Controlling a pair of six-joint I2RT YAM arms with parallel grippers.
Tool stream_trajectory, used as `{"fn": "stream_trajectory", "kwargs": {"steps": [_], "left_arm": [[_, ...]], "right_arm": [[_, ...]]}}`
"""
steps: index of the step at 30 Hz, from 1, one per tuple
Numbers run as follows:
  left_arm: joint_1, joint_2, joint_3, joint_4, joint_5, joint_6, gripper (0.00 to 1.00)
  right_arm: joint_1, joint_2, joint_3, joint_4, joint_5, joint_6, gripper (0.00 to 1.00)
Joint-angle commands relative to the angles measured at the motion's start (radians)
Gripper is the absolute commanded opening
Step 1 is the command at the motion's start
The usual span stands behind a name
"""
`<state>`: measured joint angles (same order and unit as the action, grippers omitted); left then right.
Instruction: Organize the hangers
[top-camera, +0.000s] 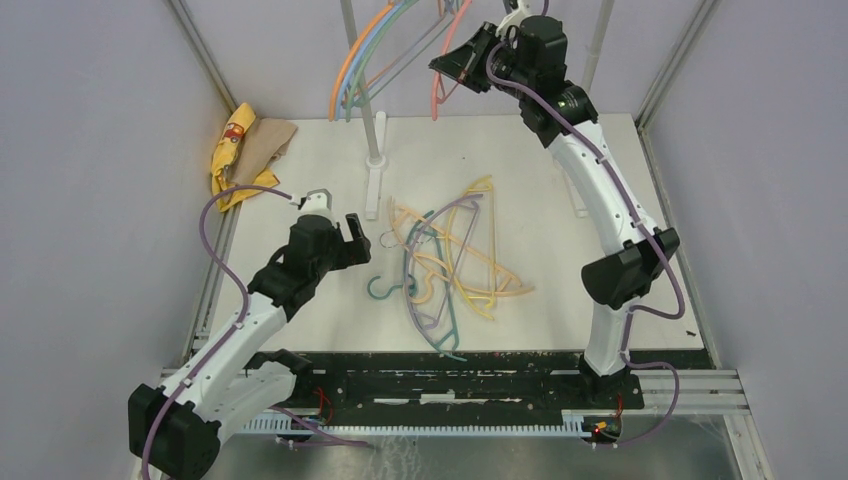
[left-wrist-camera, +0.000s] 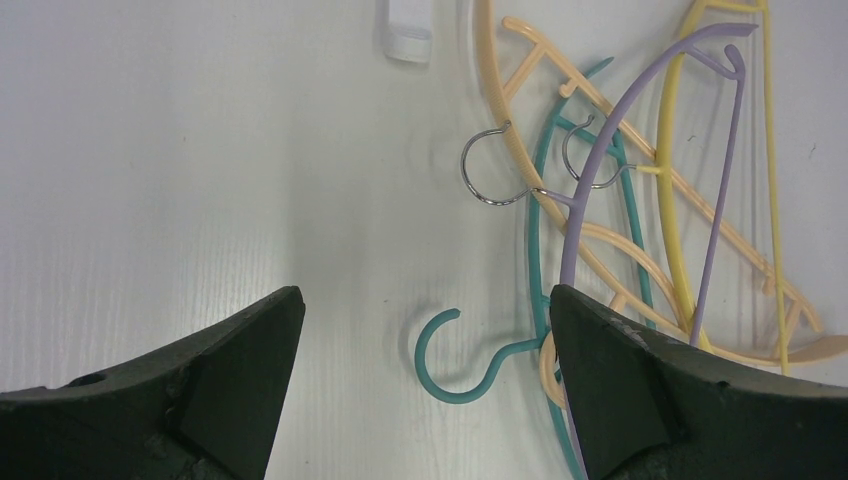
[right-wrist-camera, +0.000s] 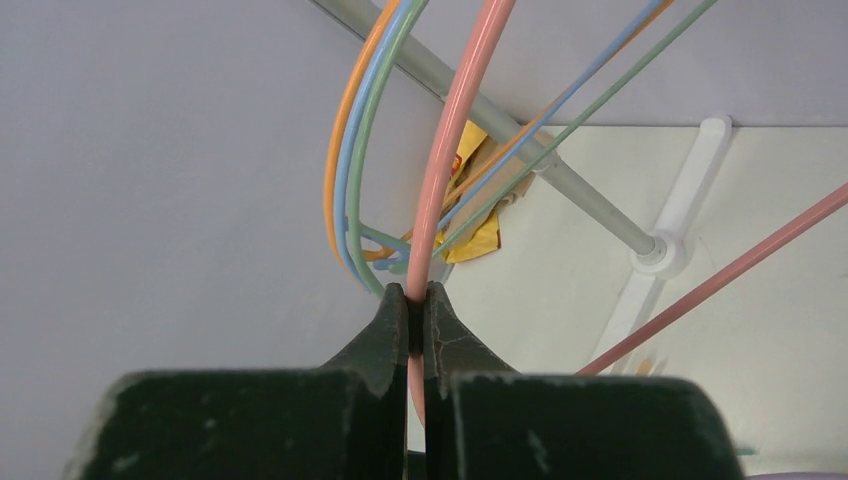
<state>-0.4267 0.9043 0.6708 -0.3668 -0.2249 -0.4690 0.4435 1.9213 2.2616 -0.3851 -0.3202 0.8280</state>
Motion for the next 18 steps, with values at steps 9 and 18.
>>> {"fn": "stream_trajectory", "kwargs": {"steps": [9, 18], "left_arm": [[0.007, -0.021, 0.021, 0.018, -0.008, 0.007, 0.99], [0.007, -0.022, 0.012, 0.023, -0.006, 0.006, 0.99]], "right_arm": [[0.003, 0.067, 0.032, 0.094, -0.111, 0.113, 0.01], [0.053, 0.151, 0.124, 0.037, -0.210, 0.117, 0.01]]}}
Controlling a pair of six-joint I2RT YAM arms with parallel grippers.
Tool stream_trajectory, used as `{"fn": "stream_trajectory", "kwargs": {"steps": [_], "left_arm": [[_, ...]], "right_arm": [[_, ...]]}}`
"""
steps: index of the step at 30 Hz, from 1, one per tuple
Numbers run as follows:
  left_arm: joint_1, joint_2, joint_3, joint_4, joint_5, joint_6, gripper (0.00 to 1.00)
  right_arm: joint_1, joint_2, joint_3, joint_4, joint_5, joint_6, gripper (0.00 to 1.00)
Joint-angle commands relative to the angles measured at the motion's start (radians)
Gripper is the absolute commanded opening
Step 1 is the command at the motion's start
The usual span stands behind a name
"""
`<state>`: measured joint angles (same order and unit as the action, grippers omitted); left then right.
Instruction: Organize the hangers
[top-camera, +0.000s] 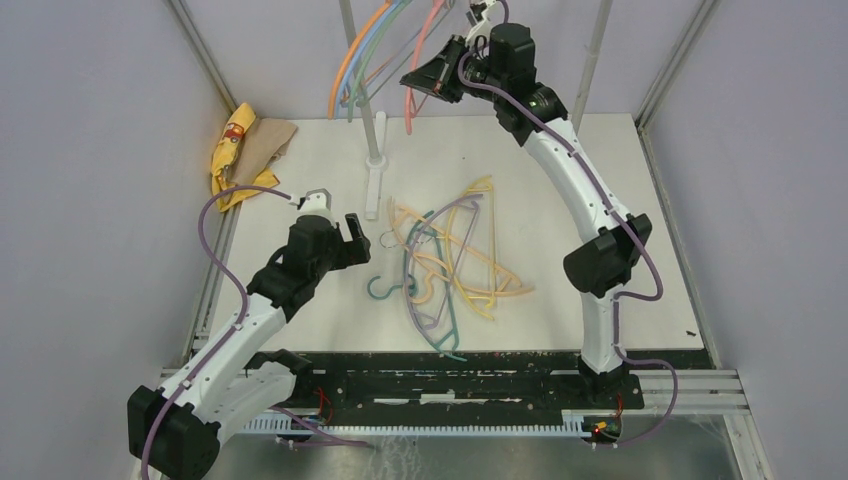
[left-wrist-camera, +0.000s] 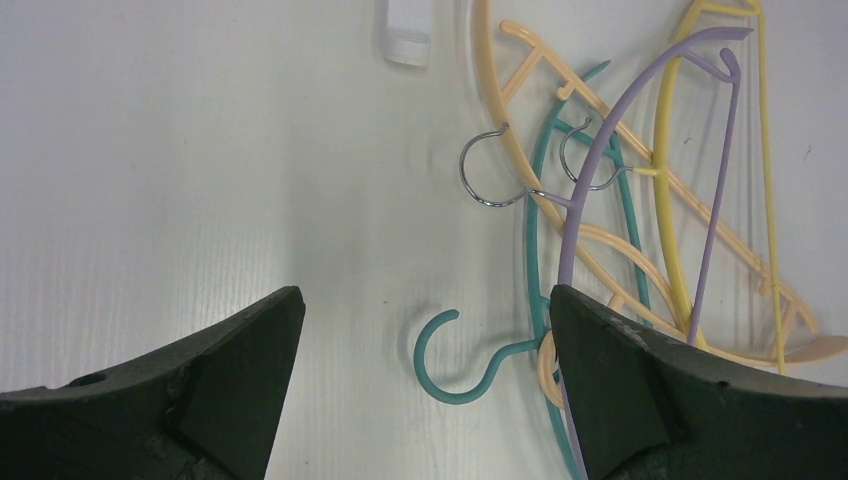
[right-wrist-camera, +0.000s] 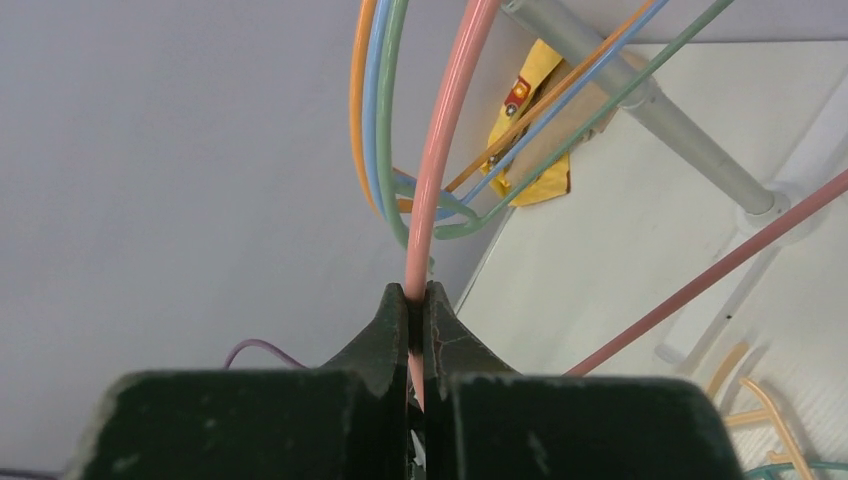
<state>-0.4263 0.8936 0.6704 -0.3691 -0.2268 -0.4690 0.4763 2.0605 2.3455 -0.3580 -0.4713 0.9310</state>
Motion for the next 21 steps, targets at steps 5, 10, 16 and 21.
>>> {"fn": "stream_trajectory", "kwargs": {"steps": [5, 10, 16, 21], "left_arm": [[0.007, -0.016, 0.006, 0.029, -0.003, 0.003, 0.99], [0.008, -0.013, 0.009, 0.029, -0.002, 0.001, 0.99], [0.006, -0.014, 0.009, 0.030, -0.003, 0.000, 0.99], [0.007, -0.006, 0.011, 0.033, -0.002, -0.001, 0.99]], "right_arm": [[0.039, 0.040, 0.036, 0.006, -0.091, 0.020, 0.01], [0.040, 0.051, 0.033, 0.008, -0.112, 0.022, 0.06], [0.038, -0.015, -0.031, 0.010, -0.079, -0.039, 0.36], [0.027, -0.129, -0.157, 0.032, -0.024, -0.114, 0.65]]}}
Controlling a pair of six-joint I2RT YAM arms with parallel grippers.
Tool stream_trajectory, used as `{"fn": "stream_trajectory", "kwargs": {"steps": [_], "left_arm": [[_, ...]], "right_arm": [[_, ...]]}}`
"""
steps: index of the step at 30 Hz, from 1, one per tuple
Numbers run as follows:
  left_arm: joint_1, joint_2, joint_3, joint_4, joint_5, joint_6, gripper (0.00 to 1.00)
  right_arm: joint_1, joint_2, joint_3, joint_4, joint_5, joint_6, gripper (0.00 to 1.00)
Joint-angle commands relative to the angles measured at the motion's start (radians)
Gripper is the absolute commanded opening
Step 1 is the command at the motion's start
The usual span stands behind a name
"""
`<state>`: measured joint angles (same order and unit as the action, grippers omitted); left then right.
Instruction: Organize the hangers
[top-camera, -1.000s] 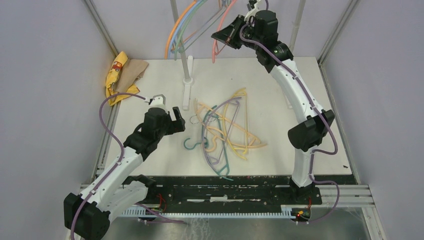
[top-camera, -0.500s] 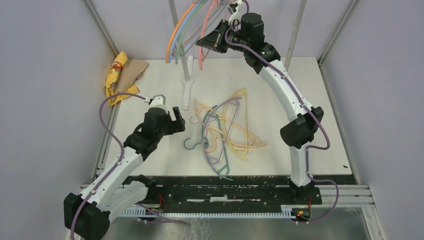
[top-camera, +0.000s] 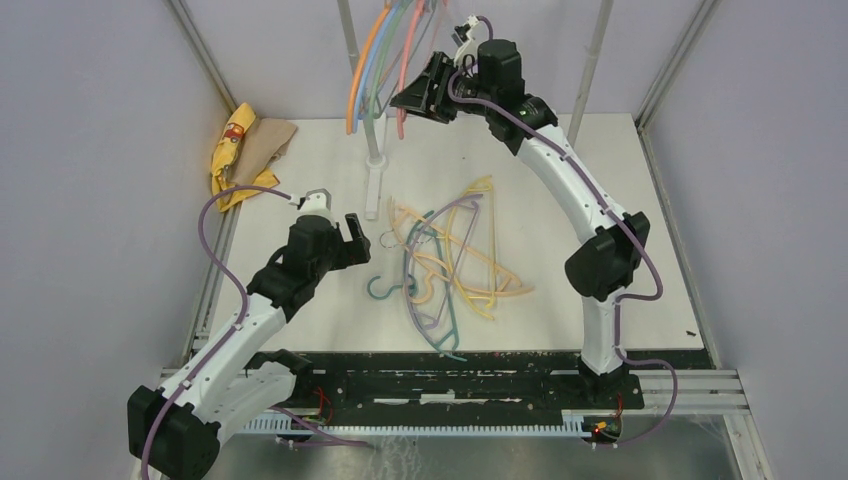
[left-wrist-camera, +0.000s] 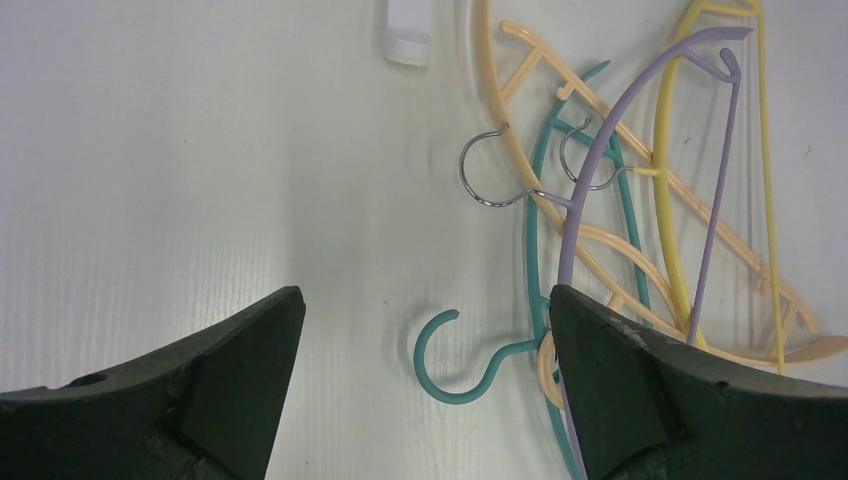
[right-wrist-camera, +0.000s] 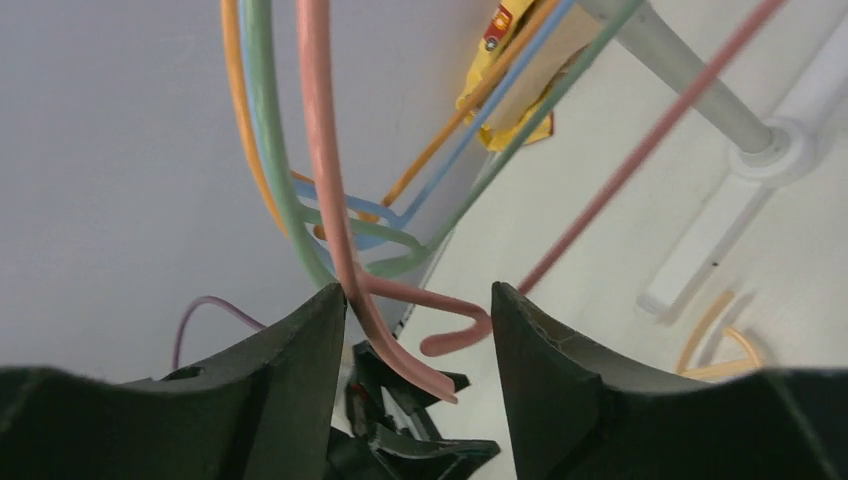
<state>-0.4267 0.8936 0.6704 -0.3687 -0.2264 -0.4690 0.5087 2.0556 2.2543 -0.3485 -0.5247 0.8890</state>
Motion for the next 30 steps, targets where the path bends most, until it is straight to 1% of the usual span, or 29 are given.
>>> {"fn": "stream_trajectory", "kwargs": {"steps": [1, 3, 6, 11, 14, 17, 21, 24, 26, 28, 30], "left_arm": [[0.006, -0.004, 0.011, 0.033, -0.003, -0.002, 0.99], [0.007, -0.001, 0.013, 0.031, -0.002, -0.003, 0.99], [0.008, 0.004, 0.019, 0.024, -0.004, -0.002, 0.99], [0.008, 0.015, 0.023, 0.016, -0.013, -0.001, 0.99], [0.008, 0.028, 0.027, 0.016, -0.013, -0.005, 1.00], [0.008, 0.043, 0.029, 0.023, -0.009, -0.007, 0.99], [0.007, 0.056, 0.021, 0.044, -0.017, -0.018, 0.99], [0.008, 0.070, 0.025, 0.050, -0.033, -0.029, 0.99], [0.019, 0.083, 0.036, 0.039, -0.048, -0.038, 0.99], [0.036, 0.101, 0.052, 0.016, -0.060, -0.054, 0.99], [0.049, 0.116, 0.066, 0.006, -0.043, -0.060, 0.99]], "right_arm": [[-0.009, -0.145, -0.093, 0.035, 0.032, -0.079, 0.72], [-0.019, -0.190, -0.152, 0.068, 0.033, -0.088, 0.86], [-0.038, -0.280, -0.277, 0.113, 0.052, -0.100, 0.99], [-0.058, -0.418, -0.451, 0.102, 0.079, -0.162, 1.00], [-0.050, -0.507, -0.595, 0.061, 0.084, -0.214, 1.00], [-0.006, -0.603, -0.779, -0.020, 0.142, -0.300, 1.00], [0.107, -0.691, -1.008, -0.087, 0.227, -0.377, 0.99], [0.181, -0.695, -1.114, -0.081, 0.252, -0.376, 0.96], [0.225, -0.674, -1.148, -0.058, 0.256, -0.357, 0.93], [0.278, -0.635, -1.152, -0.033, 0.266, -0.351, 0.93], [0.319, -0.583, -1.129, -0.024, 0.289, -0.352, 0.92]]}}
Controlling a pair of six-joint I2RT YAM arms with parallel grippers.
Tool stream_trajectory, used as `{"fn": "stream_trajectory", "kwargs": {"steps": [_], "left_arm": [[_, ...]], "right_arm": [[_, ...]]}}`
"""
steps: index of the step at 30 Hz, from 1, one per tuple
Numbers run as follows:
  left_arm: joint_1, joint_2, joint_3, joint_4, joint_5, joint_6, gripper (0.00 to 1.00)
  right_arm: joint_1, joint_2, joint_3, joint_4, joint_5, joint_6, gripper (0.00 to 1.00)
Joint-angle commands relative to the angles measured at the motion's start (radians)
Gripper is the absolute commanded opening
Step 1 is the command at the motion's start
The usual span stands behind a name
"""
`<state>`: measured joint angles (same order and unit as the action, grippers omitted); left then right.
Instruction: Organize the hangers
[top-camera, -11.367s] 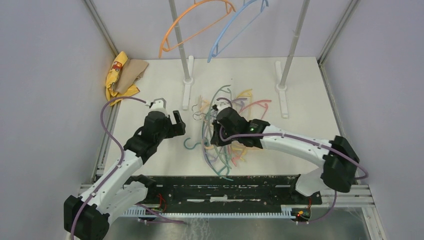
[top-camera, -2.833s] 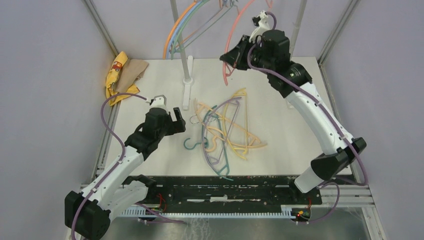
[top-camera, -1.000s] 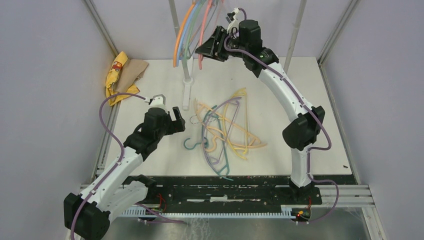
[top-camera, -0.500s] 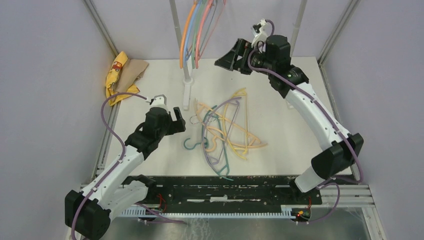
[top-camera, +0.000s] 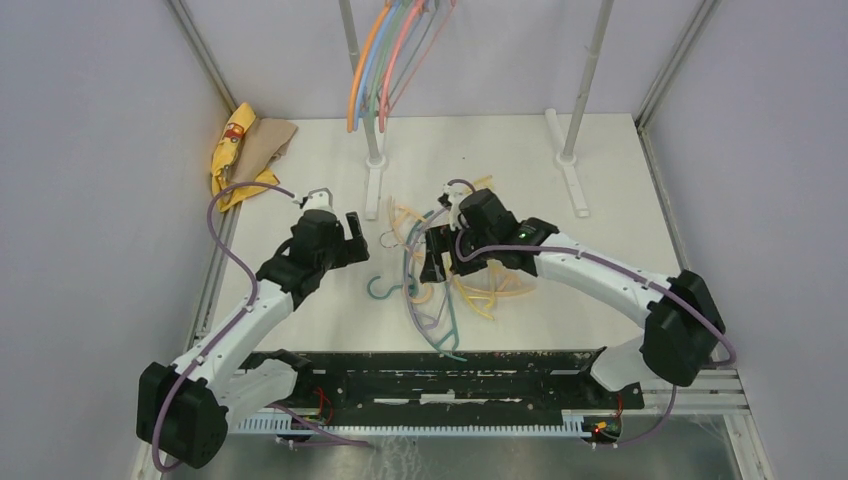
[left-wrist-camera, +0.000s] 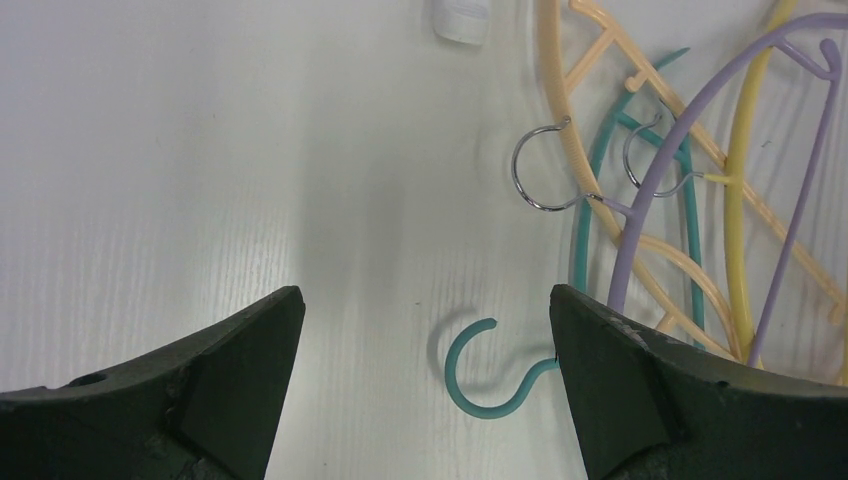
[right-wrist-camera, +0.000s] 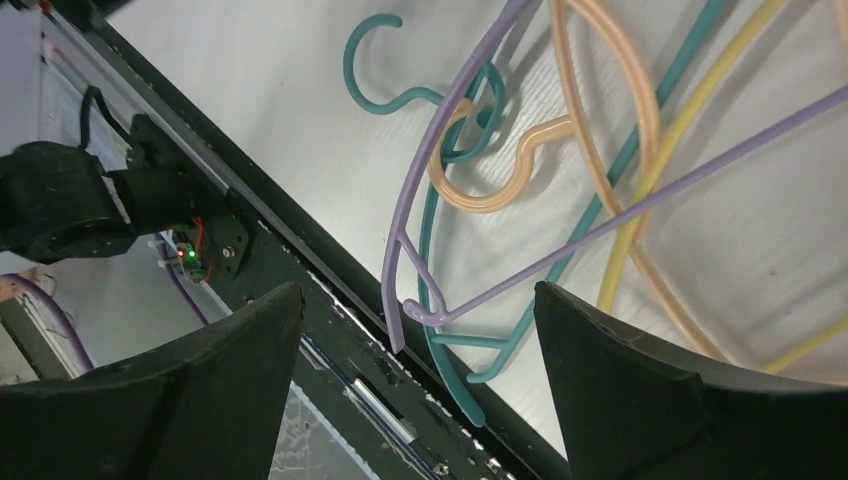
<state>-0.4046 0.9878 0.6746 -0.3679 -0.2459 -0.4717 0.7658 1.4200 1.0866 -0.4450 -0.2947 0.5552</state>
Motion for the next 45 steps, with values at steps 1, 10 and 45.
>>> {"fn": "stream_trajectory", "kwargs": {"steps": [1, 10, 45], "left_arm": [[0.030, 0.026, 0.066, 0.003, -0.016, -0.060, 0.99], [0.044, -0.013, 0.053, 0.008, 0.004, -0.056, 0.99], [0.049, -0.099, 0.008, -0.001, 0.049, -0.051, 0.99]], "right_arm": [[0.078, 0.080, 0.052, 0.079, 0.066, -0.017, 0.92], [0.165, 0.345, 0.170, 0.144, 0.081, 0.032, 0.79], [0.204, 0.178, 0.051, 0.105, 0.282, 0.077, 0.01]]}}
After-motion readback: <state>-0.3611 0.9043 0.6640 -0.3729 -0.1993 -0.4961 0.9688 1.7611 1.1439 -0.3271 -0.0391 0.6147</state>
